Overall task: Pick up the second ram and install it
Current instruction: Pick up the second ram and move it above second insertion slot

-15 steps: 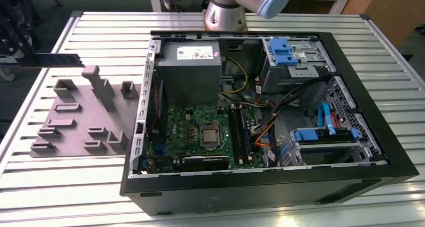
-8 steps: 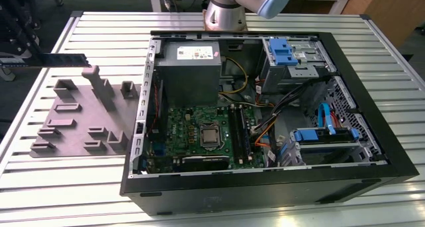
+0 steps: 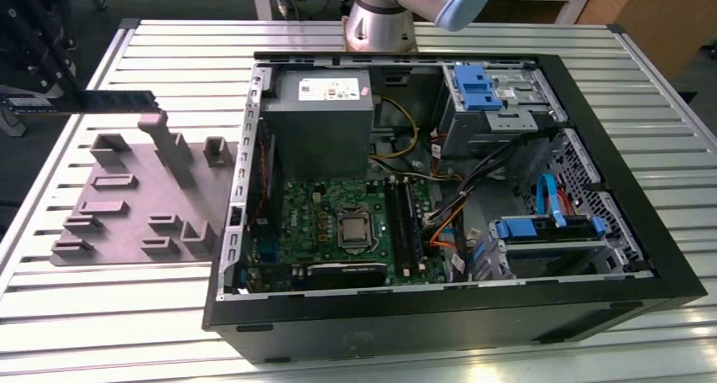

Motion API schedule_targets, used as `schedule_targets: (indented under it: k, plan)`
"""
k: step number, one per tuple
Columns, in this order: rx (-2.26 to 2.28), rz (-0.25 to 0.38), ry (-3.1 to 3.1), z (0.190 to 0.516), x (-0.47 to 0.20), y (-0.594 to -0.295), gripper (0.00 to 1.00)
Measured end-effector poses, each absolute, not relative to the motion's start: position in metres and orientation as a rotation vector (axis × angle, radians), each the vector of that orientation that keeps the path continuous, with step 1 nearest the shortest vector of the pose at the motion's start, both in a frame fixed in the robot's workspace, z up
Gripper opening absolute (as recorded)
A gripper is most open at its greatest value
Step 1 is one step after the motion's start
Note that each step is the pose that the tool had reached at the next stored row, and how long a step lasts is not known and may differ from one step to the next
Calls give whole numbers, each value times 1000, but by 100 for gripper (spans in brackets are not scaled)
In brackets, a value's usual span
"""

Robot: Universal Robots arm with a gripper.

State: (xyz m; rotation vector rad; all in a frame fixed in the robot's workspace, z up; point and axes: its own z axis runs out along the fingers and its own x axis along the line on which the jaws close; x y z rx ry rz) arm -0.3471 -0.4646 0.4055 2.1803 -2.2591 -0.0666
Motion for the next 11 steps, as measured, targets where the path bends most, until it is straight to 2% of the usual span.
schedule_targets:
  k: [11]
  plan:
    - [2180,-67,-2259,406,-340,-465,14]
